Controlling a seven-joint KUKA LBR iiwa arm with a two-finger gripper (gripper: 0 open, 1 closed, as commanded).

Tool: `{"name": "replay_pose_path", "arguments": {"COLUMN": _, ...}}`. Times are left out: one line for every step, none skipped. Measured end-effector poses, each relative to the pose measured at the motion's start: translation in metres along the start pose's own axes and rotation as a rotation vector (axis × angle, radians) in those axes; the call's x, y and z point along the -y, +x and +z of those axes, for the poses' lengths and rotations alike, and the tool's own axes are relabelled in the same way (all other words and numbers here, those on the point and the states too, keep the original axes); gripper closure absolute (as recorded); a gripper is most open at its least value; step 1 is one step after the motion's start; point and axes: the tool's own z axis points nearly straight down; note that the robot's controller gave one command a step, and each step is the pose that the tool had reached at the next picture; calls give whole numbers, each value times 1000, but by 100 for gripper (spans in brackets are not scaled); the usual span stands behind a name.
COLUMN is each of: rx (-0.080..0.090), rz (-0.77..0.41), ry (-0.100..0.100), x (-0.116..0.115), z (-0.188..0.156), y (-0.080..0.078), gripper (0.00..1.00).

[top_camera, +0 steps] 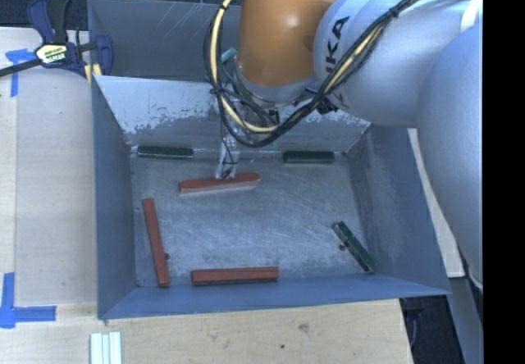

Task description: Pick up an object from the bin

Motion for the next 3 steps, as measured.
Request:
{"name": "replay_pose_path", "arguments": {"rx": -8, "rz": 177, "ry": 3, "x": 35, "z": 120, "y": 18, "gripper": 0}}
{"name": "replay_pose_path", "arguments": {"rx": 1, "rz": 177, "ry": 0, "x": 34, "z": 115, "y": 15, "gripper": 100}}
{"name": "replay_pose_path", "arguments": {"rx": 9, "rz": 180, "ry": -2, "x": 38, "z": -41, "y": 16, "gripper": 100}}
